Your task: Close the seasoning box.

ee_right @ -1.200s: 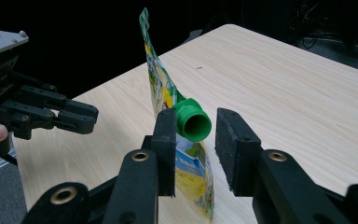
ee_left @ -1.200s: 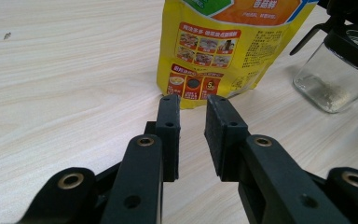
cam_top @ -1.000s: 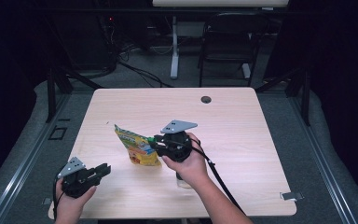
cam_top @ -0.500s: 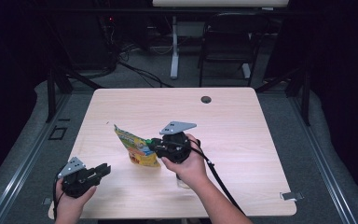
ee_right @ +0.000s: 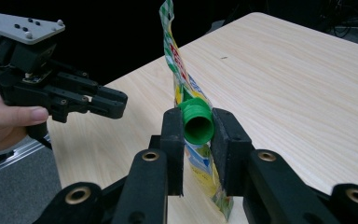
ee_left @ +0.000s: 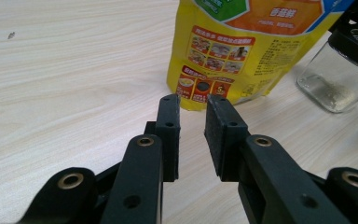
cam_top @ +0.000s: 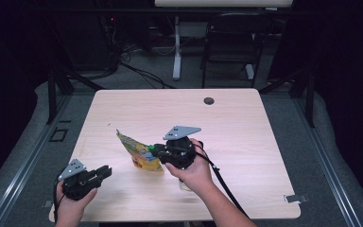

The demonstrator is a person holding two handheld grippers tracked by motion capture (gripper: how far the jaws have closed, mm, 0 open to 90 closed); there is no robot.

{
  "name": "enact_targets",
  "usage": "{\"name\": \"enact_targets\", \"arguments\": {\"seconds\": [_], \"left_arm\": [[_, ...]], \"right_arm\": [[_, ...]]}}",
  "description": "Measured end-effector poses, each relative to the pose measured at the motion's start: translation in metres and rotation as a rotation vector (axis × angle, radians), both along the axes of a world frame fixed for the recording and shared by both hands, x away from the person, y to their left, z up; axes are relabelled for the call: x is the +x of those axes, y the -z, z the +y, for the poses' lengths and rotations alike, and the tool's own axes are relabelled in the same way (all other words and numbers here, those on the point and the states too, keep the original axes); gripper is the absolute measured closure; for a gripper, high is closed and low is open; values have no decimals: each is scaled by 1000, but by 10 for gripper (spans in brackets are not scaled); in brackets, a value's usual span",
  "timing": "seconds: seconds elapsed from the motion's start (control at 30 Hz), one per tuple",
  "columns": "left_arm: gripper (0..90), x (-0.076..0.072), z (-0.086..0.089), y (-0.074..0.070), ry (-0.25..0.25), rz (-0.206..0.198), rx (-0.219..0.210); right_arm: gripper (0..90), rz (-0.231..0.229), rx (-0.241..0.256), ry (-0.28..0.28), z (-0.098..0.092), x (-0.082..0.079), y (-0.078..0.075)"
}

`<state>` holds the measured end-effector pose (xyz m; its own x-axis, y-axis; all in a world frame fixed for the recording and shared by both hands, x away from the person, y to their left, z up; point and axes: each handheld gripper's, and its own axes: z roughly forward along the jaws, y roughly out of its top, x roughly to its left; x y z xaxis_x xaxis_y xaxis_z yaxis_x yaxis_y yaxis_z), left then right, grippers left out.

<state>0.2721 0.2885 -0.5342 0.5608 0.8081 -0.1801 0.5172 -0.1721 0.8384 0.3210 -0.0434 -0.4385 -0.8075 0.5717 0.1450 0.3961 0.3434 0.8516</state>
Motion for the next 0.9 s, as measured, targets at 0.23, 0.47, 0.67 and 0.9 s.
{"name": "enact_targets", "arguments": {"seconds": [0.23, 0.47, 0.67, 0.9], "left_arm": [[754, 0, 0, 0, -2, 0, 3], [755, 0, 1, 0, -6, 1, 0], [754, 0, 0, 1, -4, 1, 2], [754, 1, 1, 1, -5, 5, -1]], "right_arm": [[749, 4, 14, -9, -6, -6, 1], [749, 5, 17, -20, -13, -13, 1], [749, 18, 38, -34, -18, -22, 0], [749, 20, 22, -78, -25, -31, -3]]}}
